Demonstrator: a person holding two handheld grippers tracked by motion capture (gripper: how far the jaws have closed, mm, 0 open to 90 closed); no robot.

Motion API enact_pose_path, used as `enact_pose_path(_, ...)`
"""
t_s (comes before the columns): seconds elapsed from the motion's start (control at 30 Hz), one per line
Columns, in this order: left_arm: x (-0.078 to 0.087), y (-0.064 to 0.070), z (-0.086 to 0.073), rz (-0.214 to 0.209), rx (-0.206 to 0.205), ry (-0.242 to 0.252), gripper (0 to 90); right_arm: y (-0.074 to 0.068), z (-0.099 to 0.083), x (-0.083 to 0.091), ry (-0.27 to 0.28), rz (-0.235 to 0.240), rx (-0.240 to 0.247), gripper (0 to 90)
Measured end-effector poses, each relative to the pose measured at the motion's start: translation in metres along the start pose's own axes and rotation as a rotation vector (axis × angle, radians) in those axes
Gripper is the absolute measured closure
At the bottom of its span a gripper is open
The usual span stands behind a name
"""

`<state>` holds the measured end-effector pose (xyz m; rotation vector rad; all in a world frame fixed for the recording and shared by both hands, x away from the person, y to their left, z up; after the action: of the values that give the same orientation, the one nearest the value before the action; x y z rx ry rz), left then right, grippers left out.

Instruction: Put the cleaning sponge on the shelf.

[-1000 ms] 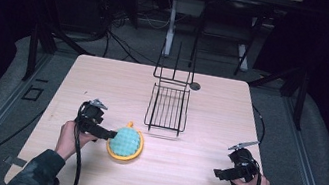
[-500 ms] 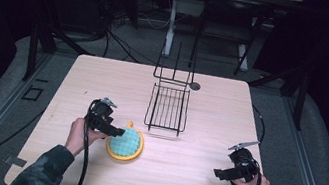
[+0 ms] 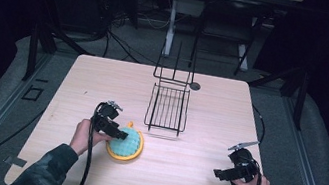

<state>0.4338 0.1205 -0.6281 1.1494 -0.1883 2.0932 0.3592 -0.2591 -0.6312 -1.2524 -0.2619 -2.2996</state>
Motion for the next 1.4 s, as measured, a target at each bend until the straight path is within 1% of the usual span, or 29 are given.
enact_pose_path(0.07, 0.000, -0.001, -0.001, -0.004, 0.015, 0.003, 40.0, -0.001, -0.001, 0.000, -0.008, 0.005, -0.001, 11.3)
enact_pose_path(0.17, 0.000, -0.001, -0.001, -0.007, 0.015, 0.005, 43.7, 0.000, -0.001, 0.000, -0.013, 0.000, 0.004, 11.4)
enact_pose_path(0.2, 0.000, -0.001, -0.002, -0.007, 0.016, 0.005, 43.7, -0.001, -0.001, 0.000, -0.010, 0.002, 0.000, 11.4)
enact_pose_path(0.23, 0.000, -0.001, -0.002, -0.006, 0.016, 0.007, 46.3, -0.001, -0.001, 0.000, -0.007, 0.003, 0.001, 11.4)
enact_pose_path(0.3, 0.000, -0.002, -0.002, -0.008, 0.015, 0.011, 48.7, -0.001, 0.000, 0.000, -0.006, 0.003, 0.002, 11.4)
enact_pose_path(0.4, 0.000, -0.002, -0.003, -0.007, 0.024, 0.014, 52.4, -0.001, 0.000, -0.001, 0.000, -0.001, 0.009, 11.5)
enact_pose_path(0.47, 0.001, -0.002, -0.002, -0.005, 0.030, 0.022, 57.6, -0.001, 0.000, 0.000, -0.002, 0.001, 0.010, 11.5)
enact_pose_path(0.5, 0.001, -0.004, -0.002, 0.008, 0.018, 0.028, 57.6, -0.002, 0.000, 0.000, 0.000, 0.003, 0.003, 11.5)
enact_pose_path(0.53, 0.001, -0.004, -0.002, 0.006, 0.021, 0.037, 62.3, -0.002, 0.000, -0.001, 0.002, 0.004, 0.006, 11.5)
enact_pose_path(0.57, 0.002, -0.004, -0.002, 0.008, 0.019, 0.039, 63.8, -0.002, 0.000, 0.000, -0.001, 0.004, 0.009, 11.5)
enact_pose_path(0.6, 0.002, -0.004, -0.002, 0.008, 0.012, 0.046, 69.6, -0.003, 0.001, -0.001, 0.003, 0.006, 0.008, 11.7)
enact_pose_path(0.63, 0.002, -0.004, -0.002, 0.008, 0.012, 0.046, 71.4, -0.003, 0.001, -0.001, 0.003, 0.006, 0.008, 11.7)
enact_pose_path(0.67, 0.002, -0.005, -0.002, 0.010, 0.009, 0.050, 71.4, -0.003, 0.000, 0.000, -0.002, 0.007, 0.012, 11.7)
enact_pose_path(0.7, 0.002, -0.004, -0.002, 0.013, 0.002, 0.053, 74.7, -0.003, 0.001, -0.001, 0.003, 0.007, 0.012, 11.8)
enact_pose_path(0.77, 0.002, -0.004, -0.002, 0.015, -0.003, 0.055, 77.9, -0.004, 0.001, -0.001, 0.005, 0.010, 0.012, 12.0)
enact_pose_path(0.83, 0.002, -0.004, -0.002, 0.017, -0.007, 0.058, 79.2, -0.004, 0.001, -0.001, 0.005, 0.011, 0.009, 11.9)
enact_pose_path(0.87, 0.002, -0.004, -0.002, 0.022, -0.018, 0.060, 82.3, -0.004, 0.001, -0.001, 0.004, 0.009, 0.012, 12.0)
enact_pose_path(0.97, 0.002, -0.003, -0.001, 0.027, -0.025, 0.061, 84.2, -0.004, 0.001, 0.000, -0.001, 0.009, 0.014, 12.0)
enact_pose_path(1.0, 0.002, -0.003, -0.001, 0.030, -0.035, 0.064, 84.5, -0.003, 0.001, 0.000, 0.005, 0.007, 0.017, 12.0)
enact_pose_path(1.13, 0.003, -0.003, 0.000, 0.024, -0.033, 0.074, 85.0, -0.004, 0.001, 0.000, 0.006, 0.007, 0.017, 12.0)
enact_pose_path(1.27, 0.006, -0.002, 0.000, 0.017, -0.041, 0.075, 85.7, -0.003, 0.002, 0.000, 0.008, 0.007, 0.016, 12.0)
enact_pose_path(1.3, 0.008, -0.001, 0.002, 0.016, -0.038, 0.085, 85.9, -0.003, 0.001, 0.001, 0.005, 0.008, 0.018, 12.0)
enact_pose_path(1.33, 0.008, -0.001, 0.002, 0.016, -0.038, 0.085, 86.0, -0.003, 0.002, 0.001, 0.009, 0.010, 0.016, 12.0)
enact_pose_path(1.4, 0.012, 0.001, 0.003, 0.021, -0.056, 0.089, 86.1, -0.003, 0.002, 0.001, 0.009, 0.010, 0.015, 12.0)
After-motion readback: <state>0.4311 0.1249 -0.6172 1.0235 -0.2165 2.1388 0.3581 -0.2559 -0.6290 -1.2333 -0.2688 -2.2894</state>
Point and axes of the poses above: each handheld gripper's, and its own axes: x roughly backward along the jaws, z roughly out of its top, y roughly to its right, the point moved 10 cm from there along -x, roughly forward along the jaws, and after that the axes turned 7 degrees about y, right-handed, at the moved point
